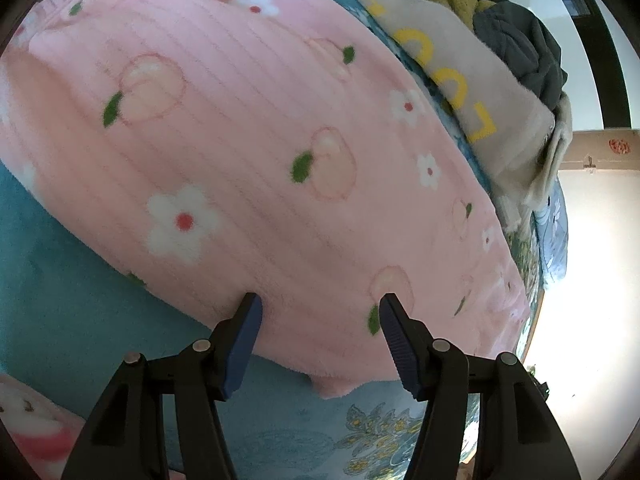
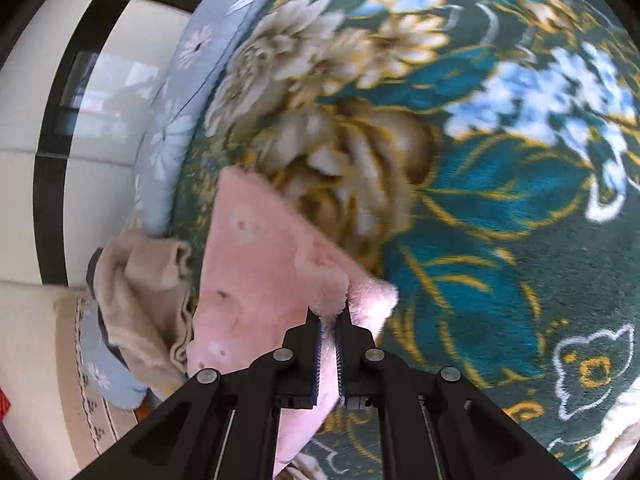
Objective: Fold clothes
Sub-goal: 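Grasp a pant cuff with the right gripper and lift it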
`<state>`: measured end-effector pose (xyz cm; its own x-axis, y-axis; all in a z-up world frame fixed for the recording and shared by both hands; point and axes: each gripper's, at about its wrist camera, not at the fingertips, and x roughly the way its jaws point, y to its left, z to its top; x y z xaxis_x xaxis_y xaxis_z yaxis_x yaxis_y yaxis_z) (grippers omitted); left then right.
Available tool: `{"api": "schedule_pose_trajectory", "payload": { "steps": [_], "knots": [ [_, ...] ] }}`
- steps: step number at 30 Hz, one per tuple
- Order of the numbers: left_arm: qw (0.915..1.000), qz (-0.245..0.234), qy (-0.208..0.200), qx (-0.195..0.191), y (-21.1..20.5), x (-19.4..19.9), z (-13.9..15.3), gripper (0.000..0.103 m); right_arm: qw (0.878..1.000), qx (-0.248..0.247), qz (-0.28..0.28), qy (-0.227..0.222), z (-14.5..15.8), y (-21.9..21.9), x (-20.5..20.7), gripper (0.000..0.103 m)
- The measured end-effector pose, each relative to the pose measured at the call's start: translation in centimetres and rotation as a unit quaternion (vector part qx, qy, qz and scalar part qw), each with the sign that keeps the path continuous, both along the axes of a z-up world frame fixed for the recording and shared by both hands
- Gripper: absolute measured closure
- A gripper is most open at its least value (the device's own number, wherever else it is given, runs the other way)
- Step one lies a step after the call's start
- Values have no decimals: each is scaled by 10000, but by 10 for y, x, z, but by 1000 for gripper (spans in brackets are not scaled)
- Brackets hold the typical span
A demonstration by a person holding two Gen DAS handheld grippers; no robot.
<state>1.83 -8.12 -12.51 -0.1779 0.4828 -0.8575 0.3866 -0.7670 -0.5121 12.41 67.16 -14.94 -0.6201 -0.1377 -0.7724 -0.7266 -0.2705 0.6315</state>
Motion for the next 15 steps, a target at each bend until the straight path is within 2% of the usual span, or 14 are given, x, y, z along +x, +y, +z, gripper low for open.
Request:
{"api": "schedule_pose_trajectory", "payload": {
  "steps": [2, 3, 4, 6, 9, 12, 15],
  "knots": [
    [10000, 14, -6, -2, -4, 1, -1, 41, 9999, -101, 15, 42, 1, 2, 1, 90],
    [10000, 8, -4, -13, -5, 1, -1, 41, 9998, -136, 11, 107, 2, 3, 4, 80],
    [10000, -2, 5, -27, -7, 1, 0, 41, 9997, -163, 1, 193, 3, 4, 8, 65],
    [10000, 4, 34, -37, -10, 2, 0, 41, 9997, -65, -83, 209, 7, 5, 15, 49],
    [9999, 53, 113, -58, -17, 3, 2, 41, 9999, 8, -146, 2, 3, 6, 20, 49],
    [9995, 149, 255, -71, -27, 5, 7, 41, 9993, -195, -317, 65, -8, 9, 21, 49],
    [9985, 334, 433, -62, -24, 32, 8, 41, 9982, -337, -431, 243, -14, 10, 15, 50]
  ]
}}
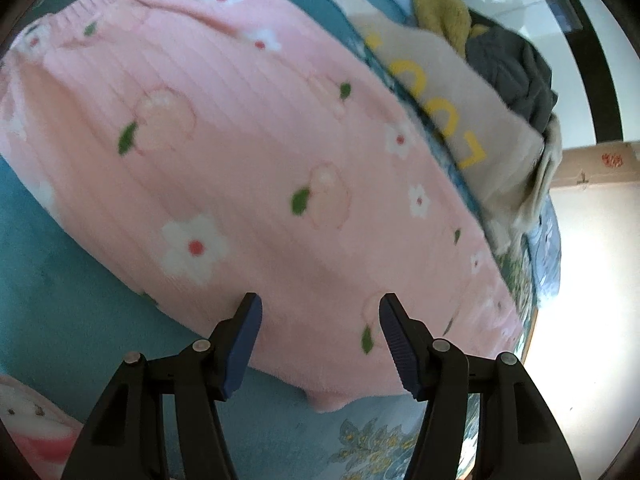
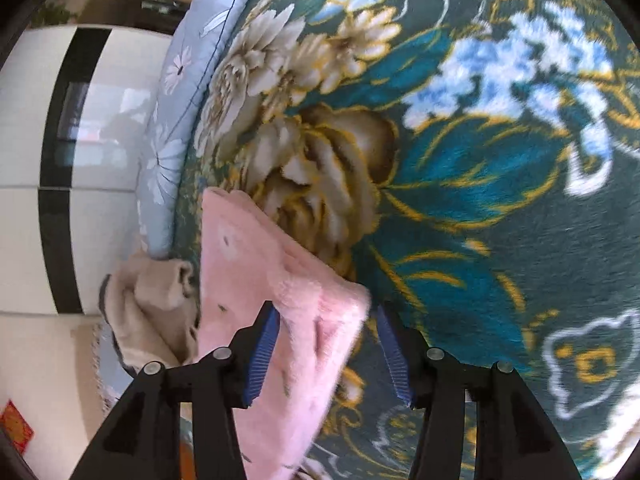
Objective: Fold clothes
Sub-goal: 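Grasp a pant cuff with the right gripper and lift it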
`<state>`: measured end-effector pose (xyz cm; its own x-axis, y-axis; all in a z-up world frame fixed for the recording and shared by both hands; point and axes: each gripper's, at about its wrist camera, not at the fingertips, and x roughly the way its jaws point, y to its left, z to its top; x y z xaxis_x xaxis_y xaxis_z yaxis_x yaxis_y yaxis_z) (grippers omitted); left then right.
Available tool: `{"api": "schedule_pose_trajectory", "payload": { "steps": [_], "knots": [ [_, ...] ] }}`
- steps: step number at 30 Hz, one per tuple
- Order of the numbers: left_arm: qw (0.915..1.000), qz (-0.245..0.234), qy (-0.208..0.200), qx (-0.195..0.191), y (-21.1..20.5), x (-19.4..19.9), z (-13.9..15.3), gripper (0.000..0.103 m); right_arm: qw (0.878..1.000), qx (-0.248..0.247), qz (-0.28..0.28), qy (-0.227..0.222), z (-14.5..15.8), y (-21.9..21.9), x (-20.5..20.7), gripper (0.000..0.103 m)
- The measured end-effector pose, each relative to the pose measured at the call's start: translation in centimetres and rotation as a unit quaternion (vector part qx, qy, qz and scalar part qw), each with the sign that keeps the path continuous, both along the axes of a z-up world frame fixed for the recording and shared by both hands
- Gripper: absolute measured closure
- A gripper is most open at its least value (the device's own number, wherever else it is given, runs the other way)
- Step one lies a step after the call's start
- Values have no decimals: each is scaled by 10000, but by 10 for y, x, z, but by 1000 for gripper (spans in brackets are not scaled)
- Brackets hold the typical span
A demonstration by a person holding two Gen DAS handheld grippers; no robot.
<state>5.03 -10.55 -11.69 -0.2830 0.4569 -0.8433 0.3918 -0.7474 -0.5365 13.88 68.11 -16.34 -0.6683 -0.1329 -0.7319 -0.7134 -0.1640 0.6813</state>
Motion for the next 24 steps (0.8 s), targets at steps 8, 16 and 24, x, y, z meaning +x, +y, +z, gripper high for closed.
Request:
{"api": "schedule_pose_trajectory", "payload": {
  "steps": [8, 16, 24],
  "knots": [
    [9997, 222, 50, 24, 17, -23, -8, 41, 9984, 423, 0, 372, 19, 1, -15, 90],
    [9998, 181, 34, 14, 10, -24, -7, 41, 9985, 526, -43, -126, 24, -6, -28, 90],
    [9996, 211, 177, -17, 6, -25, -2, 41, 9738, 1911, 1143, 467, 143, -74, -77, 90]
  ]
}}
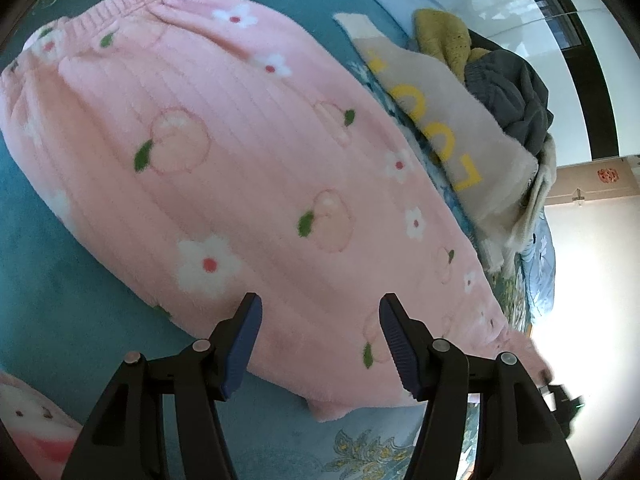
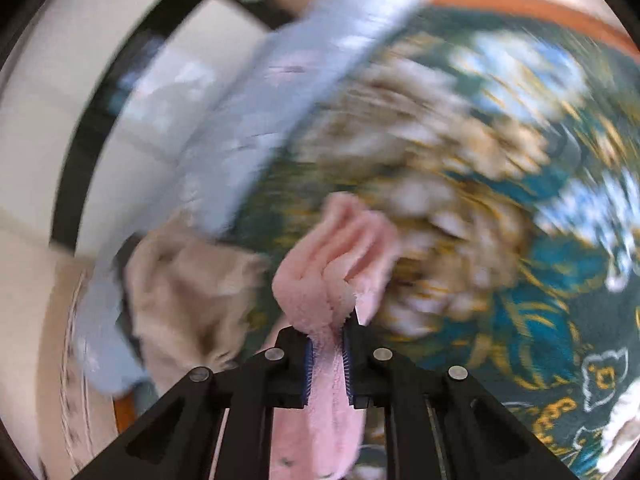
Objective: Fold clothes
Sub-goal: 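Fold the held cuff over the pants and open the right gripper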
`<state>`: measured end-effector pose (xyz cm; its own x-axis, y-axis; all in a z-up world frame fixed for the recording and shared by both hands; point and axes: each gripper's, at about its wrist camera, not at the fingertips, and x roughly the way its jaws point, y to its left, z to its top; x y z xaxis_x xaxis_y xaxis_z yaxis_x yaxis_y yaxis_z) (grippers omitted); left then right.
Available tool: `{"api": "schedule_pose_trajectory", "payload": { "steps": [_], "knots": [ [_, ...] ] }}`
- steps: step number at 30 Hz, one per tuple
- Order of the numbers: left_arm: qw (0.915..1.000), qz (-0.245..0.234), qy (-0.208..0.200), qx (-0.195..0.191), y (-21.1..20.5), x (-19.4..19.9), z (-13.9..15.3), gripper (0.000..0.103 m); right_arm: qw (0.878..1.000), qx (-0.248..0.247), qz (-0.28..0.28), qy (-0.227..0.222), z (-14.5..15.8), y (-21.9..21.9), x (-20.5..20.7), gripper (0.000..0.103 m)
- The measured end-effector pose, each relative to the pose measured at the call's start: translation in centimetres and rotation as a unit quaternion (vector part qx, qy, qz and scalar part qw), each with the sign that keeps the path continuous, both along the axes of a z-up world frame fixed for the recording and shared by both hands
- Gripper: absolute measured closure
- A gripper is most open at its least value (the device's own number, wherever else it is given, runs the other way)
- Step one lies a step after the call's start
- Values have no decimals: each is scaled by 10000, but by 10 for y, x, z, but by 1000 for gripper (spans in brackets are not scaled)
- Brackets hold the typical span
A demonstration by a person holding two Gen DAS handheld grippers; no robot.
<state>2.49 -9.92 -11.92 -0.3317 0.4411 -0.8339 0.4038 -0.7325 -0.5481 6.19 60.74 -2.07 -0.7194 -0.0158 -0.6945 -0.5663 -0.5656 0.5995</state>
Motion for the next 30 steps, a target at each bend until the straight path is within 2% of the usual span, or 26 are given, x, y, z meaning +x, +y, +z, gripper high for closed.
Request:
{"api": "schedule_pose_trajectory", "payload": {
  "steps": [4, 7, 9, 11, 13, 15, 16, 18, 19, 21, 23, 25, 27, 29, 30],
  "knots": [
    [9999, 56, 129, 22, -3, 3, 5, 41, 9939, 541, 841, 460, 58, -70, -40, 90],
    [9994, 191, 266, 91, -10, 6, 9, 41, 9789, 1067, 1588, 719, 86, -139, -66, 90],
    [9988, 314, 327, 189, -15, 8, 10, 41, 9621, 1376, 2203, 825, 94, -193, -83, 90],
    [9979, 436, 359, 305, -20, 10, 9, 41, 9417, 1641, 2857, 688, 83, -246, -97, 90],
    [9973, 506, 369, 393, -24, 11, 9, 41, 9160, 1889, 3503, 499, 69, -299, -110, 90],
    [9968, 526, 401, 452, -26, 11, 8, 41, 8876, 1968, 4163, 108, 35, -351, -119, 90],
    [9966, 529, 415, 468, -26, 11, 8, 41, 8689, 2069, 4492, -182, 12, -377, -122, 90],
    [9964, 546, 414, 492, -27, 12, 9, 41, 8371, 2246, 4944, -665, -29, -414, -120, 90],
    [9962, 565, 413, 512, -28, 12, 8, 41, 8266, 2284, 5074, -849, -46, -426, -118, 90],
    [9956, 616, 402, 583, -29, 12, 6, 41, 8153, 2292, 5198, -1121, -72, -442, -115, 90],
    [9950, 654, 392, 650, -30, 12, 4, 41, 8138, 2247, 5204, -1280, -86, -447, -113, 89],
    [9946, 652, 385, 704, -29, 11, 2, 41, 8121, 2216, 5230, -1335, -92, -449, -110, 86],
    [9950, 564, 383, 729, -25, 9, 2, 41, 8042, 2243, 5340, -1335, -92, -452, -107, 84],
    [9956, 432, 382, 741, -20, 6, 2, 41, 7926, 2207, 5536, -1286, -88, -455, -104, 78],
    [9958, 366, 382, 747, -17, 5, 2, 41, 7903, 2058, 5636, -1241, -87, -453, -103, 70]
  ]
}}
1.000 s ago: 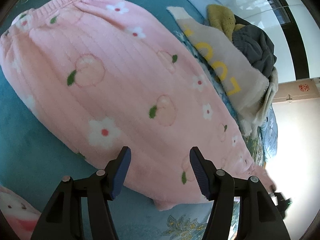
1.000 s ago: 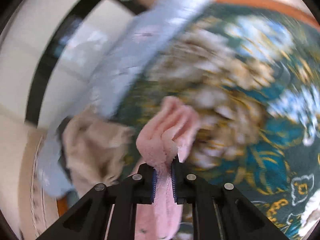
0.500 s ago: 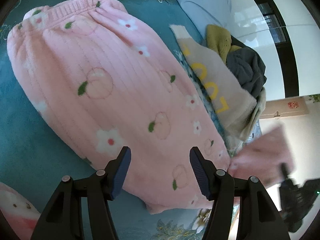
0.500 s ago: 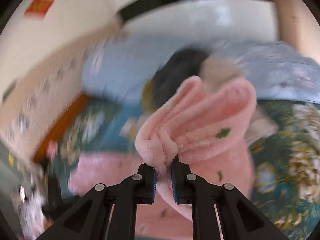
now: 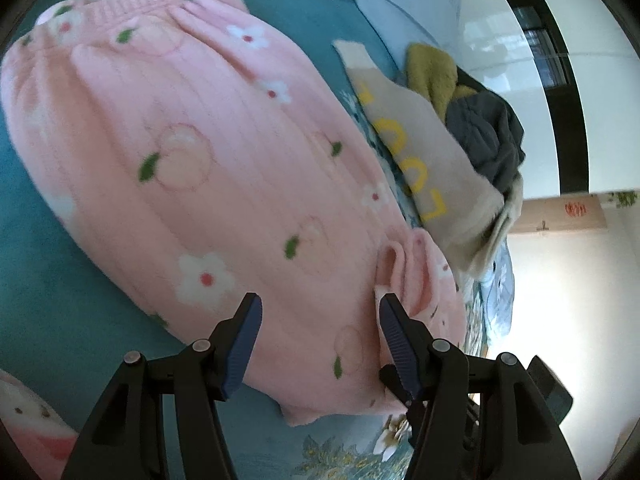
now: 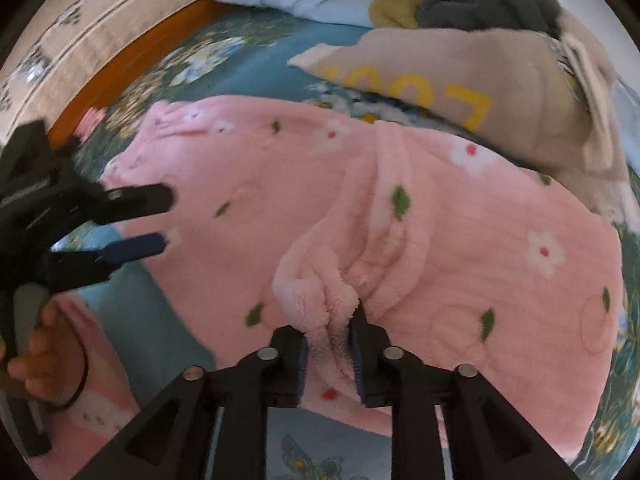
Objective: Fold clothes
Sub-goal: 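Fold the held cuff over the pants and open the right gripper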
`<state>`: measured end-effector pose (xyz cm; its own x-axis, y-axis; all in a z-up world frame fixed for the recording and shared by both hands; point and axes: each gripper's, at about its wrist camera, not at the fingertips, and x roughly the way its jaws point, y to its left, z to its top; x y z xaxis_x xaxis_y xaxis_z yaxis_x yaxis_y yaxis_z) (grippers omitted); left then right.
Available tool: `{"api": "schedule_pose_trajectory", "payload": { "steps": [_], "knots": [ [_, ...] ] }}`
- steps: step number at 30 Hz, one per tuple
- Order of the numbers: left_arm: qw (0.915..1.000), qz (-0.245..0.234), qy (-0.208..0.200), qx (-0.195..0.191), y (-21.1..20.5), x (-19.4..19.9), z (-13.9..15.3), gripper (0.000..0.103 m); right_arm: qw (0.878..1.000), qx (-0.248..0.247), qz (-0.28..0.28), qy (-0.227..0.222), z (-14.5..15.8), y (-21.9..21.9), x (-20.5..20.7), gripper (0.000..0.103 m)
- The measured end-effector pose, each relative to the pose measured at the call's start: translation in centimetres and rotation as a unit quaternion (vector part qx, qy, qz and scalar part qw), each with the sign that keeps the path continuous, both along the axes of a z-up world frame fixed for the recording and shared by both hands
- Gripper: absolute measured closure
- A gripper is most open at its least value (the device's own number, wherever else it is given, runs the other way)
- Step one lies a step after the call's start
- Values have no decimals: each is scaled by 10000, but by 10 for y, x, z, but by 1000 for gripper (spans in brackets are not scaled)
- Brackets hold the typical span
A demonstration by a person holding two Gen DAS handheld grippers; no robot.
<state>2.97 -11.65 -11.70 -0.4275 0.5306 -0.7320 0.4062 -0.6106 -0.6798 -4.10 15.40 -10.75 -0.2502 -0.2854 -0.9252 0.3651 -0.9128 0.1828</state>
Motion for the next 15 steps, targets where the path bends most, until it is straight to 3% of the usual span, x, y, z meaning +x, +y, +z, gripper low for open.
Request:
{"api": "schedule_pose_trajectory", "payload": {
  "steps": [1, 3, 8, 11, 15],
  "knots": [
    [10000, -68, -19, 27, 3, -1, -1, 41, 9998, -183, 56, -91, 2, 3, 1, 58],
    [9997, -205, -59, 82, 9, -4, -3, 41, 9974, -660, -10, -282, 3, 18, 2, 52],
    [9987, -399, -159, 277, 22, -16, -9, 35, 9892, -1148, -873, -280, 15, 73, -1, 50],
    [9975, -472, -256, 465, 33, -32, -17, 34, 9780, -1346, -1555, -344, 16, 120, 1, 50],
    [9931, -469, -371, 1011, 55, -55, -34, 28, 9702, -1324, -1999, -359, 15, 161, 11, 50]
  ]
}}
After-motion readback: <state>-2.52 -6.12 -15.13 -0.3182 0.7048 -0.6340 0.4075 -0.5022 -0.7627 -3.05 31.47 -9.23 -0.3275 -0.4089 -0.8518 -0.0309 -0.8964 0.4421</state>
